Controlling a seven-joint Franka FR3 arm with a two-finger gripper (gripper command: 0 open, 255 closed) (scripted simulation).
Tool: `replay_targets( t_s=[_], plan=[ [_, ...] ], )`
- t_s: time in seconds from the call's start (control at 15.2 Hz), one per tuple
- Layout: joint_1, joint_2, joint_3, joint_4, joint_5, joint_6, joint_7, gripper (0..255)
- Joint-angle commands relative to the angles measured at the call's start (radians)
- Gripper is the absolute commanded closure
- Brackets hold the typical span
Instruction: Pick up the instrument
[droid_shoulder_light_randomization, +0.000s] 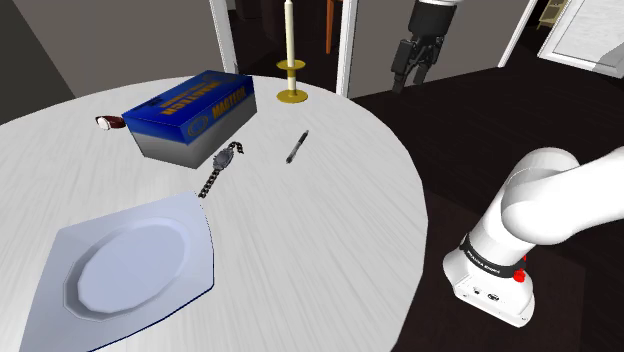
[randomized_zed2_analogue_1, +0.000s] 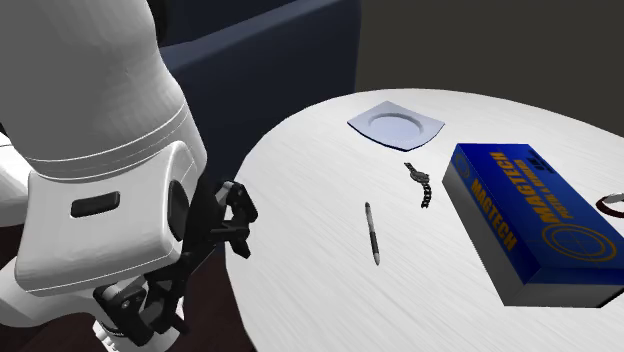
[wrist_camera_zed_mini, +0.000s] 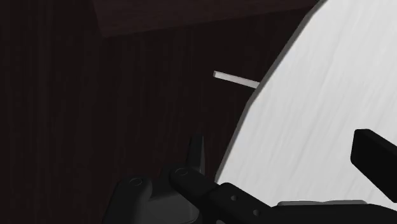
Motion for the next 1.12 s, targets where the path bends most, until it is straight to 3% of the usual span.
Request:
replay_targets(
  t_s=[0.0, 0.53, 1.06],
  plan=[
    [0.000, 0.000, 0.000, 0.000, 0.000, 0.000, 0.000, 0],
    [0.019, 0.066, 0.187, -0.001, 0.134, 0.089, 0.295, 0],
    [0.017, 0.229, 0.370, 0.095, 0.212, 0.198, 0.585, 0]
  ],
)
